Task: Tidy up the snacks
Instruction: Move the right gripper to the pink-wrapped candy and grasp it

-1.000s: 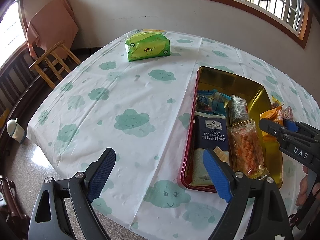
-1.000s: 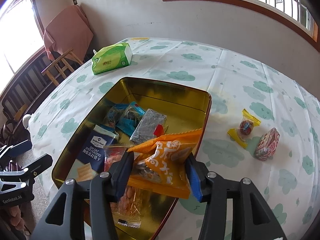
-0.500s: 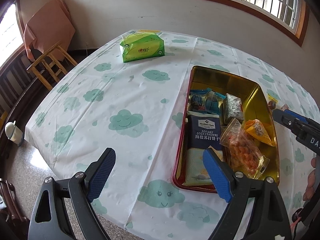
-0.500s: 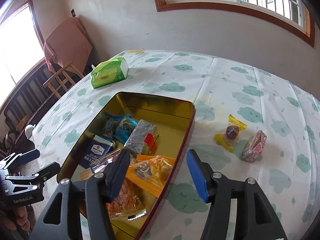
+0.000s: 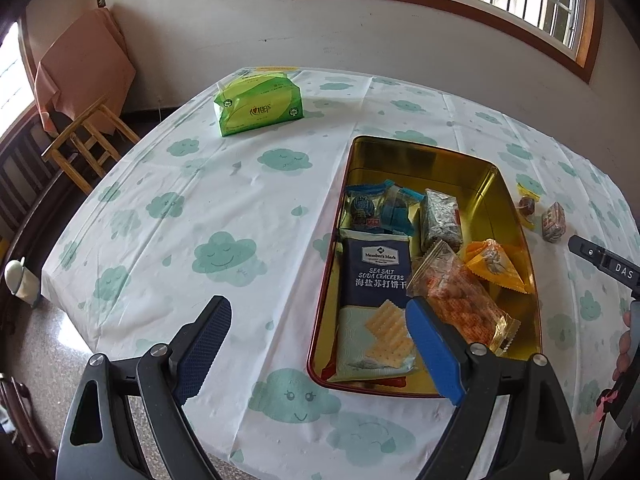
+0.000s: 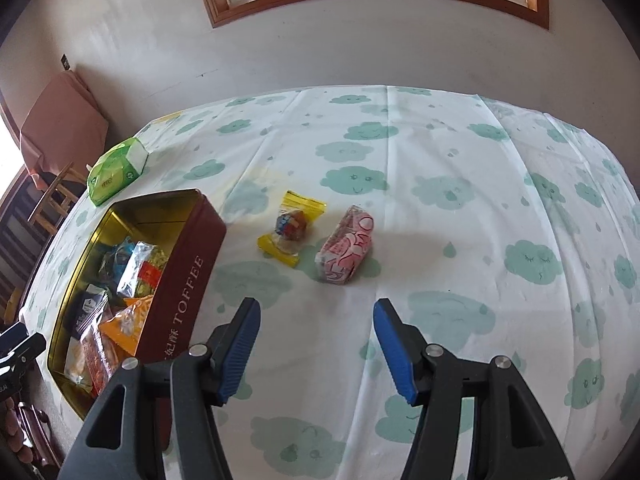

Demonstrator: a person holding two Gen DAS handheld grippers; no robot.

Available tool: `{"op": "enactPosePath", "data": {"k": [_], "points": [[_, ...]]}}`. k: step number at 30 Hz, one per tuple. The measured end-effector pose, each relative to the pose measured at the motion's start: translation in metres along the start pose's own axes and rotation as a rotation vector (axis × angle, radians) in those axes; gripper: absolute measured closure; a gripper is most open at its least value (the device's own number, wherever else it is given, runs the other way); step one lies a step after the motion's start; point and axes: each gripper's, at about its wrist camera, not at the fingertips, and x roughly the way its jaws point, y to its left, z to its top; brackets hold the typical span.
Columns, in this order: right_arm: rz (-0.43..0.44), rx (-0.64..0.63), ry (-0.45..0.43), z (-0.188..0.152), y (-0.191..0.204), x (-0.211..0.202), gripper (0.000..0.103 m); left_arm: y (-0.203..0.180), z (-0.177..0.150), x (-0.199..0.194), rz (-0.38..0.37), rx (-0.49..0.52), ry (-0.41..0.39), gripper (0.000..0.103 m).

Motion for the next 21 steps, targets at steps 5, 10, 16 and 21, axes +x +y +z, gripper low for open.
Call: {"op": "enactPosePath", "data": {"k": [5,10,16,21], "points": [[-0.008,0.048,-0.012,0.01,-0.003,0.014,0.043,-0.012,0.005,0.002,-0.006,0.017,-0.002,0.016],[-0.069,0.036,-0.034,0.021,0.003,0.034,0.043,-0.029,0.011,0.004,-0.015,0.053,-0.006,0.016],[-0.103,-0.002,-0.036,0.028,0.006,0.053,0.043,-0.05,0.022,0.003,-0.045,0.069,-0.029,0.016],[-0.107,0.006,-0.027,0.027,-0.001,0.062,0.05,-0.068,0.035,0.006,-0.078,0.066,-0.024,0.016]]}}
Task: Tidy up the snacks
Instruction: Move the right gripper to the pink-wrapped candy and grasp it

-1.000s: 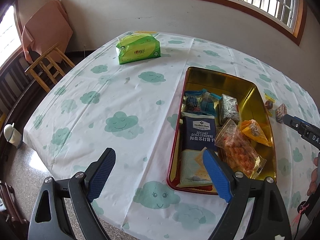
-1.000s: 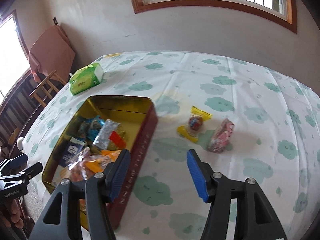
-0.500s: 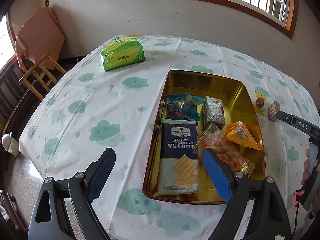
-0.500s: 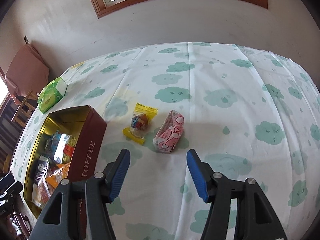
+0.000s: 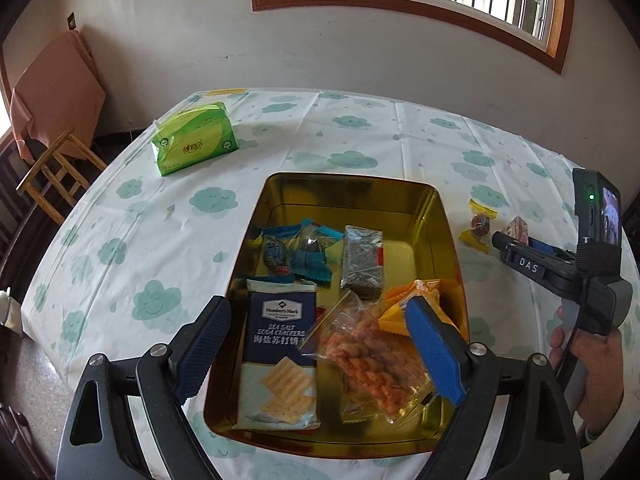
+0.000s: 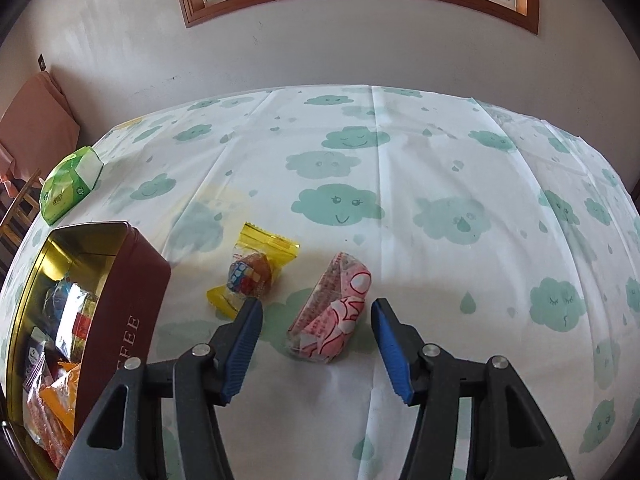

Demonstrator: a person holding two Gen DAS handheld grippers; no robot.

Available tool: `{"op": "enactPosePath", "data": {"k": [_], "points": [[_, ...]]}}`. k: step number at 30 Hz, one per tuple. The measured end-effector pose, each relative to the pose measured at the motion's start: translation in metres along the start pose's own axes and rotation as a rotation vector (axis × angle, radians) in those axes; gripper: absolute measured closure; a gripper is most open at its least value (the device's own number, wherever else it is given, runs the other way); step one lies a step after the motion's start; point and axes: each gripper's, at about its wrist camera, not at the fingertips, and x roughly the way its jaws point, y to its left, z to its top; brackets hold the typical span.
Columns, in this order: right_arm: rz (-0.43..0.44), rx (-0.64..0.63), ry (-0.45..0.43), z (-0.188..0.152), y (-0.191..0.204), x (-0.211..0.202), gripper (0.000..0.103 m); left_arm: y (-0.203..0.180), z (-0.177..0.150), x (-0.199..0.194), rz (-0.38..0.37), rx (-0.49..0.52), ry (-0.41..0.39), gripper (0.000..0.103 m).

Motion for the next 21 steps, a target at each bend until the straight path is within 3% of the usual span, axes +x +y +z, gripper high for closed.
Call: {"op": "enactPosePath", "data": {"k": [5,9,21], "points": [[0.004,-0.012,-0.002,0.0,-0.007,0.004,0.06,-0.016,0.006,0.005,-0.016,0.004,0.0,0.016],[0.027,-0.033,-0.004,-0.001,-0.012,0.002,0.077,-0.031,0.007,0.006,-0.038,0.023,-0.006,0.016],[0.011,-0.052,-0.061,-0.01,-0.065,-0.028,0.079,-0.091,0.014,0.018,-0.072,0.104,0.024,0.016]]}}
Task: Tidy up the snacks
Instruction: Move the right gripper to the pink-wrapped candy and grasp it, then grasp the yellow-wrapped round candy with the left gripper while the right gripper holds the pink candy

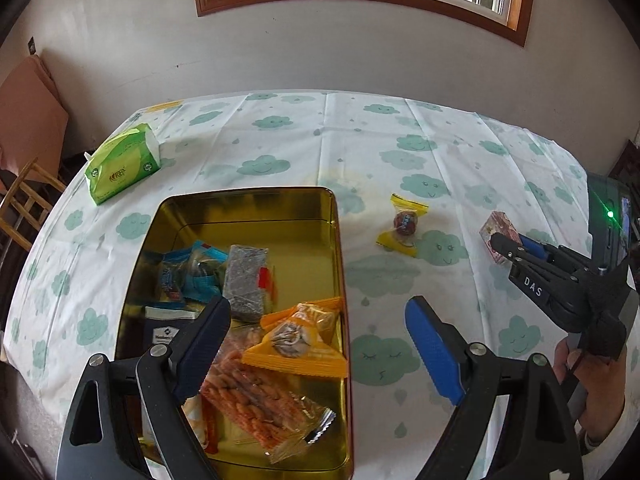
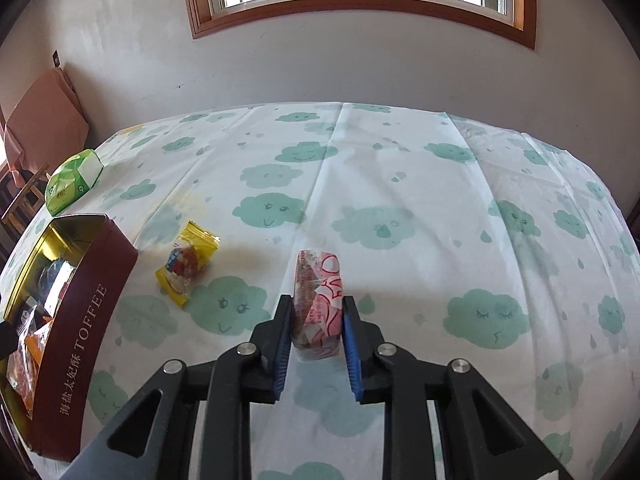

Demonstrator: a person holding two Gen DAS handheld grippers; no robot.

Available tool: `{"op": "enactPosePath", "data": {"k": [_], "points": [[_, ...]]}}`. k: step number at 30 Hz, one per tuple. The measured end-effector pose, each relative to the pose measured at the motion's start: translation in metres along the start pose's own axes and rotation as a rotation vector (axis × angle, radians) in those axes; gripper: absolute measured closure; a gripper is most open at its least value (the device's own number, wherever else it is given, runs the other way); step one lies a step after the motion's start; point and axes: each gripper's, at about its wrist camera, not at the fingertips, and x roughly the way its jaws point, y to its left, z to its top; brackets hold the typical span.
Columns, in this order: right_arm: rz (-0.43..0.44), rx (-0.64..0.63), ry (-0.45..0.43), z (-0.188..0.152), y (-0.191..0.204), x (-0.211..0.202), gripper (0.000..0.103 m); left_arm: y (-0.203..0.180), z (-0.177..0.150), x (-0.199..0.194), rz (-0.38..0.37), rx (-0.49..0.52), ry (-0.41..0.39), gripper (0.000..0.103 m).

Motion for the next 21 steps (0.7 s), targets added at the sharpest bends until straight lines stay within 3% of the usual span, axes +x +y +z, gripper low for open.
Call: {"op": "enactPosePath", "data": {"k": [12,17,21], "points": [[-0.092,-0.023,-0.006,-0.032,-0.056,-0.024,0.079,-0.043,0.039,0.02,-0.009,0.058,0.008,0.016],[-0.174,-0.024,-0.02,-0.042,-0.078,-0.034,0.079,-0.049,0.046,0.043,-0.007,0.063,0.057,0.016],[-0.182,0.015,-0.024,-0.045,-0.098,-0.036,0.079,-0.057,0.047,0.065,0.003,0.084,0.095,0.02]]}}
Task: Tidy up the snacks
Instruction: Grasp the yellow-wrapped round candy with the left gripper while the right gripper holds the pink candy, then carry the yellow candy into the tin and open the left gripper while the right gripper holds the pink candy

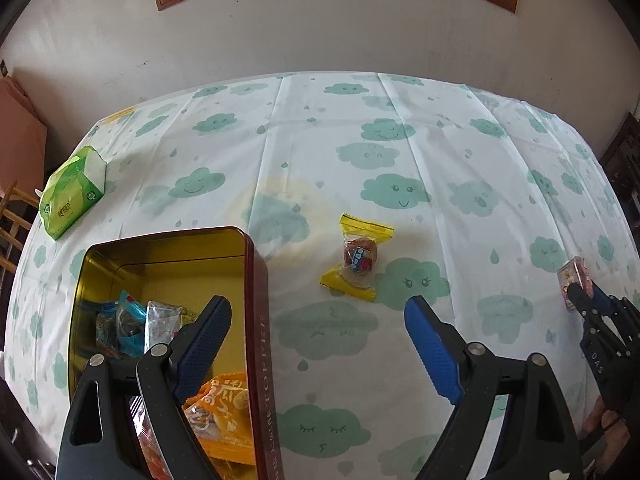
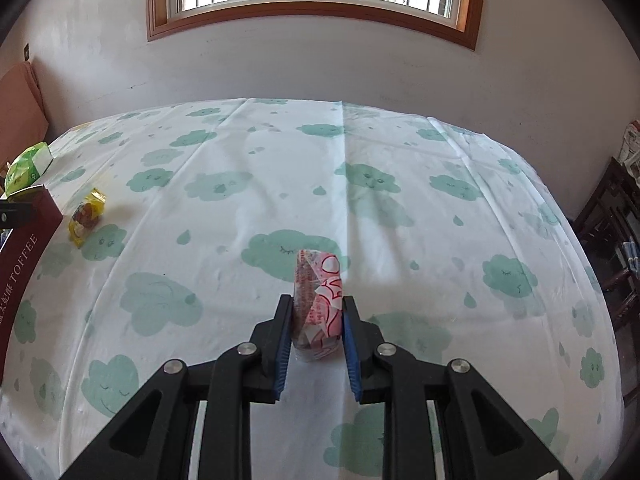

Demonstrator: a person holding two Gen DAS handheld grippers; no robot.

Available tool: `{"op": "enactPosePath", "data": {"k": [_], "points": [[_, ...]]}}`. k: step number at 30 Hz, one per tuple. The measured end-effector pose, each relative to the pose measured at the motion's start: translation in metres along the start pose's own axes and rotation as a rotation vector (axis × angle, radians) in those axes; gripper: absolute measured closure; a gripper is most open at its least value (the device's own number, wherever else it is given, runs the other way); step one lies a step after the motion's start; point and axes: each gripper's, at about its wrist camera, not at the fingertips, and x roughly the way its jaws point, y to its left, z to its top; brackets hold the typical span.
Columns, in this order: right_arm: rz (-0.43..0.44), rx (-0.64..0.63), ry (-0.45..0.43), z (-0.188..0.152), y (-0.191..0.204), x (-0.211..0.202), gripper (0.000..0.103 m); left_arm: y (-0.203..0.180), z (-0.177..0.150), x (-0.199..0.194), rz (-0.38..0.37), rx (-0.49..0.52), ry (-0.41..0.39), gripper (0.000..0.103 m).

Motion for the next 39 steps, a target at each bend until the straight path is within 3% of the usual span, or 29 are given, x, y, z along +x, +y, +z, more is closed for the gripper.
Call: {"op": "enactPosePath", "data": {"k": [8,12,20,28,39], "points": [[0.044,0.049,0.018,-0.001,-0.007,0.008,0.077,-0.013,0.016,0.02,0.003,0.043,-0.007,0.026],[0.072,0.086,0.03,-0.002,-0.014,0.01,0.077,-0.021,0.023,0.033,0.023,0.095,0.008,0.046],[0.067,0.082,0.032,-0.001,-0.012,0.01,0.077,-0.025,0.026,0.056,-0.01,0.09,0.063,0.049],[0.066,0.081,0.032,-0.001,-0.013,0.011,0.077,-0.027,0.026,0.066,-0.07,0.086,0.082,0.078],[0.047,0.063,0.035,-0.001,-0.011,0.011,0.077,-0.027,0.015,0.045,-0.093,0.096,0.076,0.081]]}}
